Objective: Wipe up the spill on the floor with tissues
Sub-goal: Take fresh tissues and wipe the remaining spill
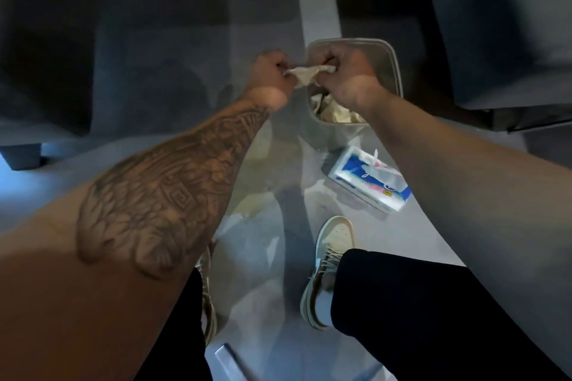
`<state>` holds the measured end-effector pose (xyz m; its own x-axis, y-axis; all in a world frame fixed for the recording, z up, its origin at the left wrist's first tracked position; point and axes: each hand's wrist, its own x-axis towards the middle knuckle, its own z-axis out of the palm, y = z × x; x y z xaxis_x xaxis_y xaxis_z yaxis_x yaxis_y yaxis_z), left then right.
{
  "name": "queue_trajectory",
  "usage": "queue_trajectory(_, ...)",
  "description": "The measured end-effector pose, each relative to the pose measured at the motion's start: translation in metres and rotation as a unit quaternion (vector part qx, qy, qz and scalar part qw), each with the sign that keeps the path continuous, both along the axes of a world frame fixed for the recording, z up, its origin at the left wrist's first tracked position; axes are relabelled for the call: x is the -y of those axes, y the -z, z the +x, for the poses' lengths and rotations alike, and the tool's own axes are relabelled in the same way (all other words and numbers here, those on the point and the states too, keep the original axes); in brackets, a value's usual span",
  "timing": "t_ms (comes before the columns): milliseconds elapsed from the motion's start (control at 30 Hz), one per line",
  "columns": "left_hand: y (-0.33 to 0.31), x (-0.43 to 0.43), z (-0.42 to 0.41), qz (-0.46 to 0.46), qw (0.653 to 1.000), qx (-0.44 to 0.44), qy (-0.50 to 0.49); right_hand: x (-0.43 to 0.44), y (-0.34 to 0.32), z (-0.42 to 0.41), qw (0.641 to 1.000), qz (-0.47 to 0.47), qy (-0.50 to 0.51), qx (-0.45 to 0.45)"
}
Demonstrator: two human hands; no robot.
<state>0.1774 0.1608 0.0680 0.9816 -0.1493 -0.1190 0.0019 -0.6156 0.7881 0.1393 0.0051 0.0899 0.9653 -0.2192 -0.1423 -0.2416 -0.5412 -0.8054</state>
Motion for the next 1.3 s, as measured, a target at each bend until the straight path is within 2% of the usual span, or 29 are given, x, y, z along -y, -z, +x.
queue_trajectory(100, -0.003, 0.037, -0.010, -0.026, 0.999, -0.012, 0.024, 0.030, 0.000, -0.011, 0.999, -0.015, 0.050, -0.008)
queue_trajectory(267, -0.002, 0.052, -0.035, -0.027, 0.991, -0.092, 0.093, 0.064, 0.016, -0.038, 0.993, -0.021, 0.094, -0.063)
queue_trajectory(367, -0.012, 0.044, -0.051, -0.001, 0.992, -0.074, 0.101, 0.074, 0.018, -0.060, 0.991, -0.044, 0.097, -0.085)
queue_trajectory(567, -0.012, 0.030, -0.092, 0.043, 0.987, -0.064, 0.143, 0.073, 0.013, -0.110, 0.992, -0.046, 0.106, -0.053)
queue_trajectory(667, -0.003, 0.030, -0.113, 0.104, 0.974, -0.053, 0.194, 0.075, 0.023, -0.133, 0.986, -0.104, 0.062, -0.114)
queue_trajectory(767, 0.006, 0.032, -0.122, 0.185, 0.950, -0.036, 0.247, 0.080, 0.040, -0.150, 0.949, -0.217, -0.051, -0.224)
queue_trajectory(867, 0.015, 0.032, -0.125, 0.221, 0.938, -0.061, 0.261, 0.086, 0.056, -0.159, 0.874, -0.341, -0.158, -0.307)
queue_trajectory(967, 0.022, 0.028, -0.123, 0.235, 0.933, -0.080, 0.263, 0.088, 0.064, -0.159, 0.836, -0.377, -0.200, -0.345)
queue_trajectory(1100, 0.025, 0.021, -0.119, 0.243, 0.930, -0.096, 0.258, 0.091, 0.060, -0.154, 0.848, -0.368, -0.186, -0.334)
queue_trajectory(1300, 0.021, 0.020, -0.121, 0.241, 0.930, -0.092, 0.261, 0.099, 0.053, -0.151, 0.898, -0.317, -0.088, -0.291)
